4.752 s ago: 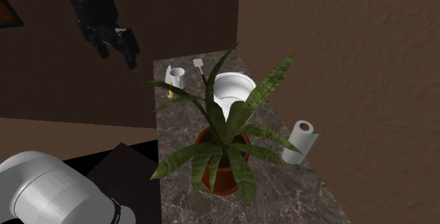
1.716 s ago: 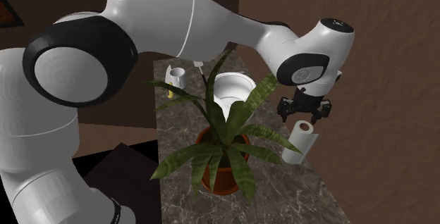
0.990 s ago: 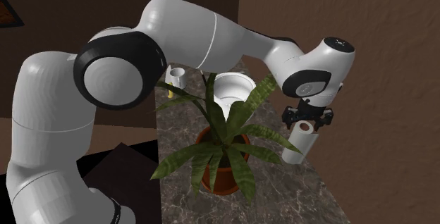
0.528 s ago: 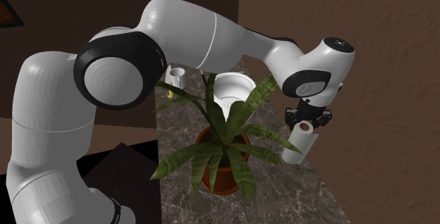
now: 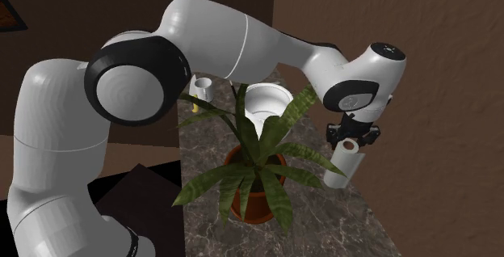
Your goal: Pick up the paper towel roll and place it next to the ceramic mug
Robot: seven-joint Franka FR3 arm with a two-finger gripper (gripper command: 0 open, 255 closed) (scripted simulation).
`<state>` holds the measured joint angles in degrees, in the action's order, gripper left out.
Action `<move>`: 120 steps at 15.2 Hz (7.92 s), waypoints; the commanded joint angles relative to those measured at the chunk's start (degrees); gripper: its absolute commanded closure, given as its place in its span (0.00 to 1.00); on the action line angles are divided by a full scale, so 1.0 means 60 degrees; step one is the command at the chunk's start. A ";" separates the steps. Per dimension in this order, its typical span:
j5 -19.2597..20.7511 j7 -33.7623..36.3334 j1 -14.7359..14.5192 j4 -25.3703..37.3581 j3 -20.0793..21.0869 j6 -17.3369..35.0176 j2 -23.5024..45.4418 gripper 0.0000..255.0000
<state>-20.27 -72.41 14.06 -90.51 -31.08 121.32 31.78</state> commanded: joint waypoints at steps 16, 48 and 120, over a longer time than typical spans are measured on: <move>0.0438 0.0323 -0.0029 0.1076 -0.0262 -0.1572 -0.0582 1.00; 0.1172 -0.2146 0.0825 0.3220 -0.0098 -0.4192 -0.0063 1.00; 0.0669 -0.2397 0.1564 0.4773 0.0048 -0.5411 0.0301 1.00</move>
<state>-16.23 -86.81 23.20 -62.80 -30.79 89.70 33.48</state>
